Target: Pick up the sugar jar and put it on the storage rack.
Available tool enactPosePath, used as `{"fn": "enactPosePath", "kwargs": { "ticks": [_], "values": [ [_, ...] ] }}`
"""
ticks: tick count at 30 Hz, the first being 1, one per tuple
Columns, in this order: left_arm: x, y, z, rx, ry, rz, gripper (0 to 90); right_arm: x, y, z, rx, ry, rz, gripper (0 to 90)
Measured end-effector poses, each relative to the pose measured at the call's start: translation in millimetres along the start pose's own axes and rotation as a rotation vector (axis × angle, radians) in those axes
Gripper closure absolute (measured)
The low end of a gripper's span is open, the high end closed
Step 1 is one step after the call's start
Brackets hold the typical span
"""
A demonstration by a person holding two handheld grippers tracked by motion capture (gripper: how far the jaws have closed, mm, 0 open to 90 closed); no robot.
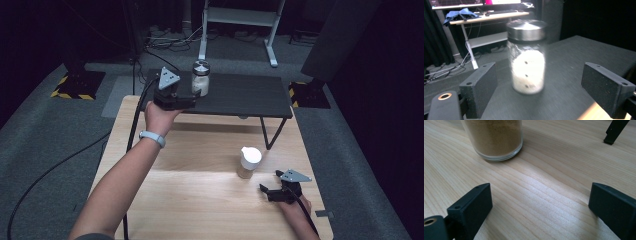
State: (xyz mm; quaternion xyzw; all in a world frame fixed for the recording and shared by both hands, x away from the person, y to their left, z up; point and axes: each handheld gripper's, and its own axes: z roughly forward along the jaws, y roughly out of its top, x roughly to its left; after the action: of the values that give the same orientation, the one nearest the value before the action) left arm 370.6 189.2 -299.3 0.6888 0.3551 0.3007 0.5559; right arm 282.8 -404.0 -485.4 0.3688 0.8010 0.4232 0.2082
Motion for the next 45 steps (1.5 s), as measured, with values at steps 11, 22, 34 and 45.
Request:
{"fn": "enactPosePath", "kwargs": {
  "ticks": [11,22,34,45],
  "values": [
    [-34.5,-64.0,-25.1,0.039,0.006,0.047,13.8,0.0,0.0,-0.1,0.000,0.000,0.001,4.7],
    [-52.8,-138.1,-31.7,0.143,0.016,-0.007,13.7,0.1,0.0,-0.1,0.001,0.000,0.001,4.7],
    [-59.2,-181.2,-40.5,0.289,0.047,-0.006,13.7,0.0,0.0,-0.1,0.001,0.000,0.001,4.7],
    [-47.1,-199.0,-39.2,0.391,0.014,-0.034,7.4,-0.3,0.0,-0.2,0.001,0.002,0.000,4.7]
  ]
}}
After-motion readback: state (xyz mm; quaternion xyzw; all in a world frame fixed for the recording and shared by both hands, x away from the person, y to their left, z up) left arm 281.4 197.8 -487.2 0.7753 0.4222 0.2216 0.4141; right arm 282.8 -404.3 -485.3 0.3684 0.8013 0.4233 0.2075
